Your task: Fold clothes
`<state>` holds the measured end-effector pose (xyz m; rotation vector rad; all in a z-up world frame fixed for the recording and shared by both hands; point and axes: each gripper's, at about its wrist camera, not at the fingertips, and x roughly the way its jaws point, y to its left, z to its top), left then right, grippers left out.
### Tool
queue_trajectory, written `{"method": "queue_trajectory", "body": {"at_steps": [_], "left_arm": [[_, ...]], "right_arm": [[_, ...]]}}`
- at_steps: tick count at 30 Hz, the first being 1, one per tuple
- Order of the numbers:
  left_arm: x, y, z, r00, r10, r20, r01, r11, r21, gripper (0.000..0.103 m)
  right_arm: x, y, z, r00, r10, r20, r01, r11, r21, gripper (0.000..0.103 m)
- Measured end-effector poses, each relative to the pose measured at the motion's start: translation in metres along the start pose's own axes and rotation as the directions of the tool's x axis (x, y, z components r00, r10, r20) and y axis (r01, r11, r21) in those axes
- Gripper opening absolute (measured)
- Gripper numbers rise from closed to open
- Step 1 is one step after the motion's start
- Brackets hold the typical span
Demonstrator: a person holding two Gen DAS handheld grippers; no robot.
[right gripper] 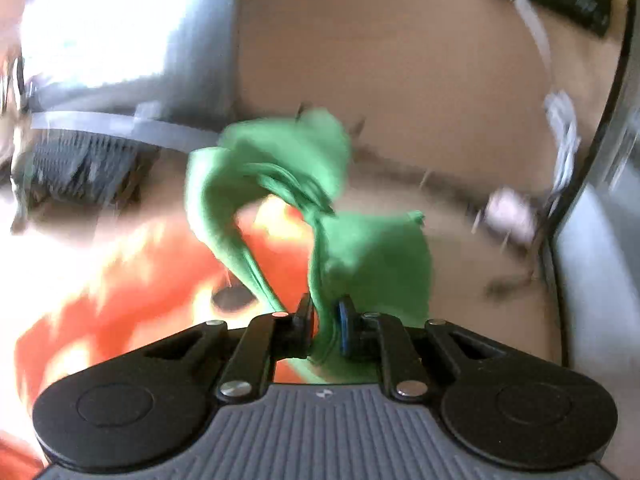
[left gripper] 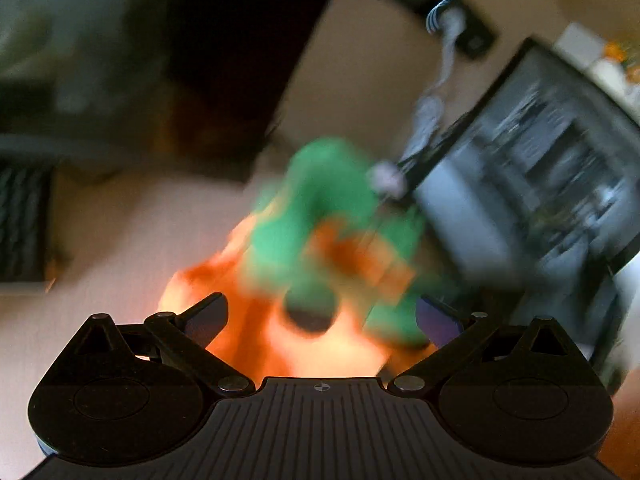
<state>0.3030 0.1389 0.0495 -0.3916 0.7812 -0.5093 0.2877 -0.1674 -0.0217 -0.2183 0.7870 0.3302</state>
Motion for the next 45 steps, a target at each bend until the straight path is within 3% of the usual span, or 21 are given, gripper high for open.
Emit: {"method": "queue_trajectory", "body": {"at_steps": [2,6,11,16,18,20,24,28,31,33,35,37,41,45], "left_arm": [[0.011,-0.011,0.005,0.995,-0.095,0.007,0.095,0.996,0.001,0.102],[0.061,-0.015,-0.002,0.972,-0.213,-0.097,0.213,0.977,-0.014,0.102],[0.115,0.013,-0.035,0.962,-0.110,-0.250,0.099,0.993,-0.057,0.102],[0.109,0.009,-0.047,0.964,-0.092,-0.248,0.096,0.995,0.002,0.102],[0.107,0.007,-0.047,0.963,-0.087,-0.255,0.095,0.995,0.018,0.102],[0.103,0.008,-0.048,0.962,-0.083,-0.260,0.092,0.995,0.022,0.102],[0.093,0.015,-0.048,0.962,-0.097,-0.255,0.100,0.995,0.002,0.102],[0.097,0.019,-0.051,0.960,-0.097,-0.262,0.098,0.995,-0.011,0.102],[0.098,0.017,-0.053,0.961,-0.088,-0.261,0.091,0.996,-0.001,0.102],[0.099,0.016,-0.054,0.962,-0.086,-0.261,0.091,0.996,0.007,0.103],[0.100,0.014,-0.057,0.961,-0.088,-0.262,0.096,0.995,0.016,0.103],[0.101,0.013,-0.059,0.960,-0.086,-0.267,0.096,0.995,0.024,0.103],[0.098,0.011,-0.060,0.959,-0.083,-0.272,0.090,0.996,0.016,0.103],[0.080,0.020,-0.058,0.959,-0.086,-0.270,0.074,0.996,-0.054,0.103]], "right_arm": [[0.004,0.009,-0.021,0.999,-0.025,-0.031,0.025,1.000,0.014,0.012],[-0.012,0.010,-0.033,0.999,-0.030,-0.014,0.030,0.998,0.046,0.013],[-0.047,-0.002,-0.030,1.000,0.004,0.013,-0.005,0.994,0.110,0.017],[-0.060,-0.032,-0.004,0.993,0.007,0.122,-0.041,0.959,0.280,0.019],[-0.045,-0.039,0.005,0.989,0.026,0.147,-0.072,0.945,0.319,0.019],[-0.016,-0.037,0.007,0.992,0.058,0.110,-0.091,0.939,0.332,0.019],[0.030,-0.010,-0.025,0.997,-0.006,-0.072,0.020,0.981,0.193,0.021],[0.017,0.011,-0.040,0.999,-0.032,-0.039,0.035,0.995,0.097,0.021],[-0.001,-0.004,-0.026,1.000,0.003,-0.022,0.000,0.990,0.141,0.029],[-0.016,-0.023,-0.008,0.999,0.026,0.043,-0.034,0.979,0.201,0.039],[-0.022,-0.037,0.015,0.995,0.048,0.091,-0.067,0.973,0.223,0.059],[-0.018,-0.046,0.037,0.990,0.076,0.117,-0.100,0.970,0.221,0.064],[0.042,-0.038,0.064,0.985,0.170,0.010,-0.170,0.975,0.143,0.064],[0.099,-0.031,0.059,0.970,0.206,-0.127,-0.190,0.973,0.127,0.064]]}}
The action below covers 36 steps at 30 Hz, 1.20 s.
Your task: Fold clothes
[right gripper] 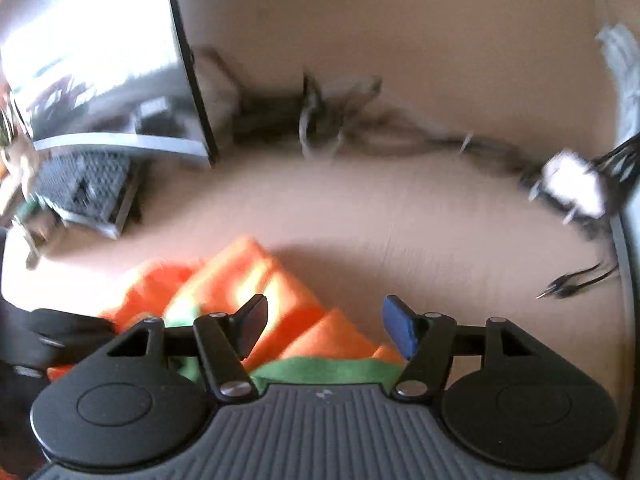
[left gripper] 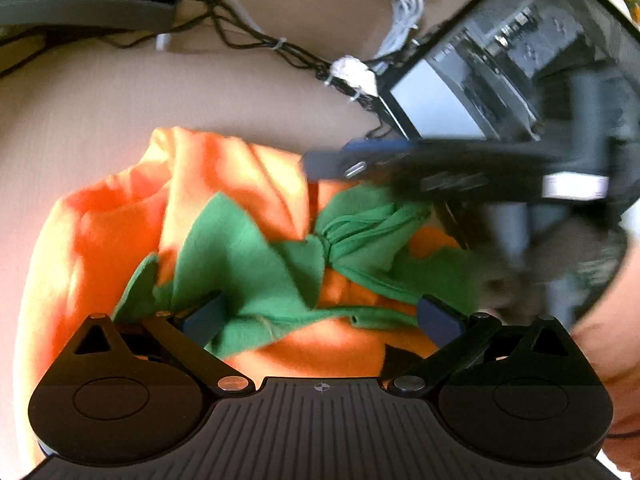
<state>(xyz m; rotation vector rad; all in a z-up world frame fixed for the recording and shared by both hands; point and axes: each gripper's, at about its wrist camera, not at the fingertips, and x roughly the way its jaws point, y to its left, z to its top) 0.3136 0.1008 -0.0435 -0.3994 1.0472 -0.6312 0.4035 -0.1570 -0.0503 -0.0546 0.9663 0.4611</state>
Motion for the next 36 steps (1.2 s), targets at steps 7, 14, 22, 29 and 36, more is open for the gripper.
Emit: {"method": "queue_trajectory", "body": {"at_steps": [7,14,22,29,36], "left_arm": [[-0.055,0.022,-0.003,0.991,0.071,0.111,-0.062,0.995,-0.082,0.103],[-0.124,0.018,0.015,0.950,0.003,0.311,0.018,0.998,-0.064,0.103],[-0.055,0.003,0.006,0.982,-0.152,0.110,0.156,0.987,-0.025,0.103],[-0.009,0.027,-0.024,0.997,-0.073,-0.008,0.072,0.994,-0.081,0.103],[-0.011,0.023,-0.026,0.998,-0.056,-0.010,0.055,0.997,-0.062,0.103]], "right_arm": [[0.002,0.021,-0.017,0.999,0.045,-0.032,-0.047,0.997,-0.069,0.011],[-0.059,0.107,-0.072,0.997,-0.047,0.057,0.065,0.923,-0.380,0.008],[-0.050,0.142,-0.136,0.999,-0.030,-0.025,0.019,0.935,-0.354,0.008],[-0.128,0.094,-0.102,0.995,0.013,0.098,0.011,0.970,-0.242,0.012],[-0.070,0.046,-0.064,0.995,-0.030,0.097,0.033,0.999,-0.026,0.012]]}}
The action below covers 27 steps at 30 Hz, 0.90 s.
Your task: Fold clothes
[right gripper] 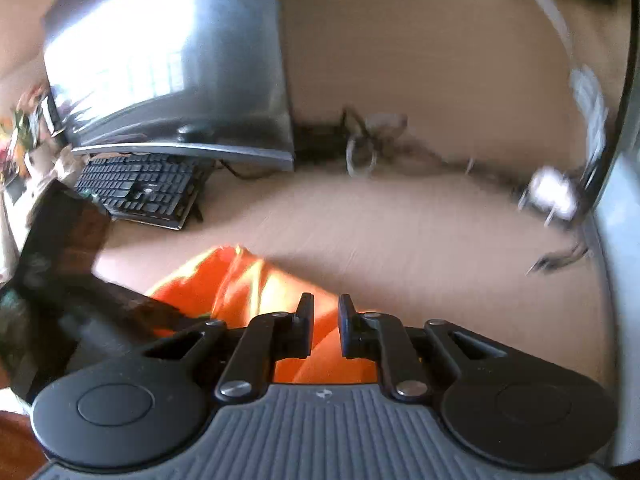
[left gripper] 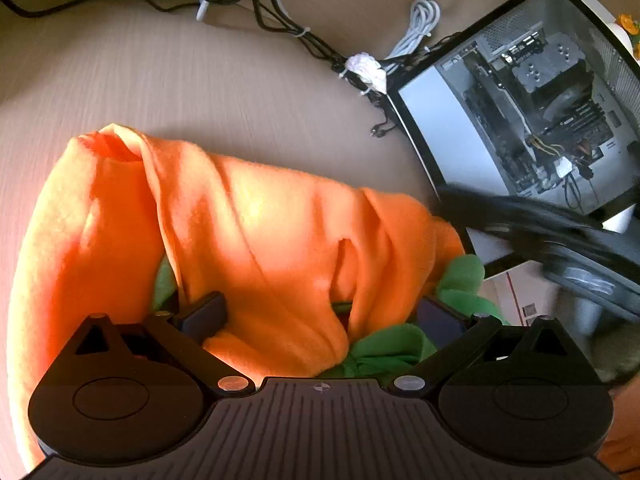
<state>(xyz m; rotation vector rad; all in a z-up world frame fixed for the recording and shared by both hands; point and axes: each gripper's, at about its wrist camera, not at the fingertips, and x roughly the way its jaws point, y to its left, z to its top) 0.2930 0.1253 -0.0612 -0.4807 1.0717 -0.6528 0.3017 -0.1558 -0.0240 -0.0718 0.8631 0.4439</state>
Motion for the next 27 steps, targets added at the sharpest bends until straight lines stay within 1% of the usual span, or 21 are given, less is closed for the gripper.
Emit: {"method": "queue_trajectory", "body": {"at_steps": [1,2,3,5,6,7,9,10,11,12,13,14,15,17,19,21,23,25,27], "left_arm": [[-0.002,0.000,0.000,1.000,0.004,0.001,-0.004,1.000,0.001,0.103],[-0.003,0.001,-0.001,1.000,0.002,0.004,-0.002,1.000,-0.001,0.103],[-0.004,0.002,-0.002,1.000,-0.001,0.008,0.001,1.000,-0.004,0.103],[-0.005,0.004,-0.004,1.000,-0.011,0.014,0.011,1.000,-0.010,0.103],[-0.005,0.005,-0.005,1.000,-0.020,0.015,0.020,1.000,-0.012,0.103],[-0.005,0.006,-0.007,1.000,-0.026,0.016,0.026,1.000,-0.011,0.103],[-0.004,0.004,-0.008,1.000,-0.019,0.020,0.019,1.000,-0.002,0.103],[-0.004,0.004,-0.008,1.000,-0.013,0.020,0.013,1.000,0.003,0.103],[-0.003,0.003,-0.008,1.000,-0.010,0.019,0.009,1.000,0.006,0.103],[-0.003,0.002,-0.008,1.000,-0.008,0.019,0.008,1.000,0.006,0.103],[-0.002,0.002,-0.008,1.000,-0.007,0.018,0.007,1.000,0.006,0.103],[-0.002,0.002,-0.007,1.000,-0.006,0.017,0.006,1.000,0.005,0.103],[-0.002,0.002,-0.007,1.000,-0.005,0.016,0.005,1.000,0.005,0.103],[-0.002,0.002,-0.007,1.000,-0.003,0.014,0.003,1.000,0.003,0.103],[-0.001,0.002,-0.007,1.000,0.002,0.013,-0.002,1.000,0.000,0.103],[-0.002,0.002,-0.007,1.000,0.008,0.013,-0.008,1.000,-0.005,0.103],[-0.004,0.003,-0.009,1.000,0.004,0.015,-0.003,1.000,-0.013,0.103],[-0.005,0.005,-0.011,1.000,-0.004,0.021,0.004,1.000,-0.023,0.103],[-0.006,0.007,-0.012,0.999,-0.012,0.031,0.013,0.999,-0.038,0.103]], "right_arm": [[0.014,-0.002,-0.006,0.997,-0.049,-0.057,0.048,0.998,-0.028,0.012],[0.023,-0.004,-0.016,0.988,-0.106,-0.110,0.098,0.993,-0.070,0.012],[0.024,-0.008,-0.026,0.981,-0.137,-0.141,0.124,0.988,-0.093,0.012],[0.017,-0.019,-0.041,0.972,-0.155,-0.176,0.139,0.985,-0.100,0.013],[0.011,-0.024,-0.044,0.970,-0.151,-0.188,0.136,0.987,-0.091,0.016],[0.006,-0.027,-0.043,0.969,-0.148,-0.197,0.133,0.987,-0.088,0.021],[-0.005,-0.028,-0.036,0.972,-0.144,-0.184,0.127,0.986,-0.104,0.024],[-0.010,-0.028,-0.029,0.979,-0.125,-0.160,0.109,0.988,-0.107,0.030],[-0.014,-0.026,-0.021,0.987,-0.096,-0.128,0.083,0.991,-0.106,0.039],[-0.017,-0.024,-0.011,0.994,-0.056,-0.094,0.046,0.993,-0.106,0.044],[-0.019,-0.021,-0.001,0.998,-0.008,-0.059,0.002,0.994,-0.107,0.056],[-0.018,-0.018,0.007,0.999,0.029,-0.038,-0.033,0.993,-0.115,0.064],[-0.011,-0.016,0.014,0.998,0.062,-0.034,-0.066,0.989,-0.135,0.066],[0.015,-0.013,0.023,0.992,0.103,-0.077,-0.115,0.978,-0.173,0.071],[0.045,-0.013,0.024,0.983,0.101,-0.155,-0.131,0.972,-0.195,0.072],[0.066,-0.017,0.018,0.969,0.097,-0.229,-0.146,0.967,-0.207,0.072],[0.074,-0.028,0.011,0.952,0.136,-0.273,-0.185,0.969,-0.162,0.076],[0.076,-0.035,0.008,0.940,0.179,-0.292,-0.218,0.970,-0.106,0.077],[0.074,-0.030,0.006,0.935,0.196,-0.296,-0.238,0.965,-0.113,0.072]]}}
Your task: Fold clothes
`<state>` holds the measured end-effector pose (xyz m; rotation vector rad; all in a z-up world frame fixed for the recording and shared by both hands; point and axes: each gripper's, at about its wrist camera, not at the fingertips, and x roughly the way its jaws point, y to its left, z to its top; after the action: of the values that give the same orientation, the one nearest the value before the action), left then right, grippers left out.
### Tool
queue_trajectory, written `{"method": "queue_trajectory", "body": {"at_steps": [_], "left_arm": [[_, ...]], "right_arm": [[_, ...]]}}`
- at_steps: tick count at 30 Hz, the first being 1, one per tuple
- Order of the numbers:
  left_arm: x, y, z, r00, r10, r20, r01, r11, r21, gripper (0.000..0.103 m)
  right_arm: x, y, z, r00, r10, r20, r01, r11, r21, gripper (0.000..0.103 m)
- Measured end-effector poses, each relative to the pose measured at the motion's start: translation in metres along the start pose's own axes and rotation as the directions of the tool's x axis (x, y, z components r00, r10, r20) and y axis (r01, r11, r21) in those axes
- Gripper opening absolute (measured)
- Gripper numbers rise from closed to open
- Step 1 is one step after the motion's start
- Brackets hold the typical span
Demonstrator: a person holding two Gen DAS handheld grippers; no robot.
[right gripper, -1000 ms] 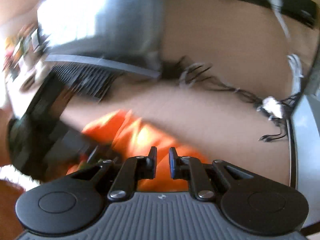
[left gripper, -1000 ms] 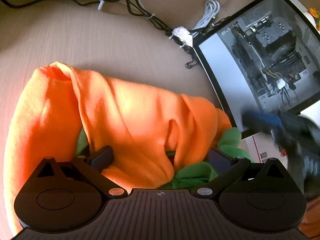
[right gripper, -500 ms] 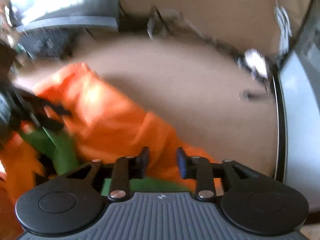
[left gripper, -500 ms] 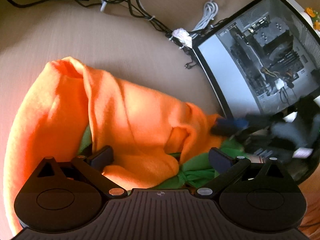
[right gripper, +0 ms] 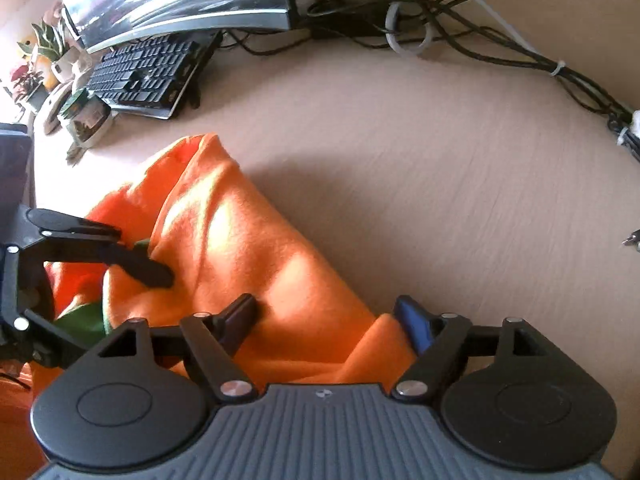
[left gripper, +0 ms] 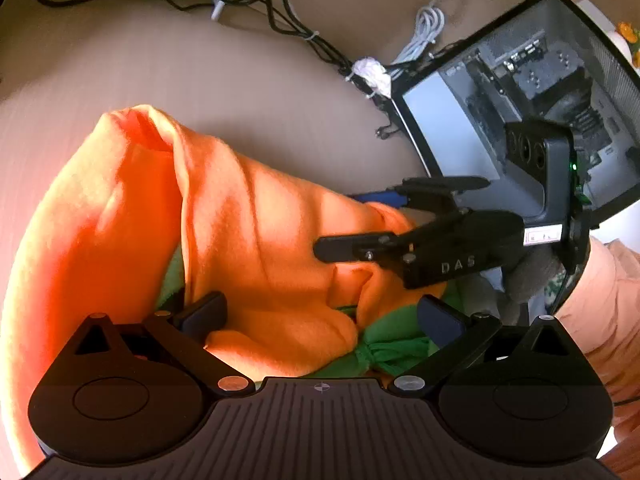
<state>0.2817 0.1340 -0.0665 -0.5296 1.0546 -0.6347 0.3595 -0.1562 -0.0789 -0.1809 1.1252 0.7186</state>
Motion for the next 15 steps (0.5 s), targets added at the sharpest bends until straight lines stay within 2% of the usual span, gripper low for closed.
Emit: {"method": "queue_trajectory", "body": {"at_steps": [2,3,5,7,9,10,12,13,15], "left_arm": [[0.000,0.002,0.000,1.000,-0.006,0.004,0.006,1.000,-0.011,0.103],[0.000,0.002,0.000,1.000,-0.008,0.005,0.008,1.000,-0.009,0.103],[0.001,0.003,0.003,1.000,-0.010,0.015,0.010,1.000,-0.027,0.103],[0.002,0.003,0.009,1.000,-0.007,0.027,0.008,0.999,-0.053,0.103],[-0.003,0.001,0.022,0.998,0.021,0.065,-0.016,0.997,-0.076,0.103],[-0.011,-0.001,0.030,0.994,0.041,0.099,-0.033,0.996,-0.082,0.103],[-0.038,-0.007,0.042,0.980,0.063,0.189,-0.049,0.996,-0.076,0.103],[-0.054,-0.010,0.048,0.969,0.068,0.238,-0.053,0.996,-0.070,0.103],[-0.084,-0.014,0.055,0.946,0.080,0.313,-0.065,0.996,-0.057,0.103]], "right_arm": [[-0.001,0.014,-0.003,1.000,-0.012,0.013,0.012,0.999,-0.044,0.043],[-0.002,0.021,-0.004,1.000,-0.020,0.022,0.022,0.998,-0.065,0.040],[-0.007,0.028,-0.003,0.998,-0.042,0.048,0.046,0.995,-0.086,0.026],[-0.013,0.031,0.002,0.995,-0.069,0.079,0.076,0.992,-0.100,0.019],[-0.025,0.032,0.013,0.987,-0.093,0.131,0.111,0.985,-0.132,0.012],[-0.032,0.033,0.020,0.981,-0.105,0.160,0.130,0.980,-0.149,0.005],[-0.052,0.037,0.034,0.956,-0.163,0.243,0.212,0.958,-0.191,0.004],[-0.062,0.045,0.036,0.936,-0.198,0.291,0.272,0.932,-0.240,0.002],[-0.079,0.067,0.038,0.882,-0.258,0.395,0.404,0.845,-0.350,0.000]]}}
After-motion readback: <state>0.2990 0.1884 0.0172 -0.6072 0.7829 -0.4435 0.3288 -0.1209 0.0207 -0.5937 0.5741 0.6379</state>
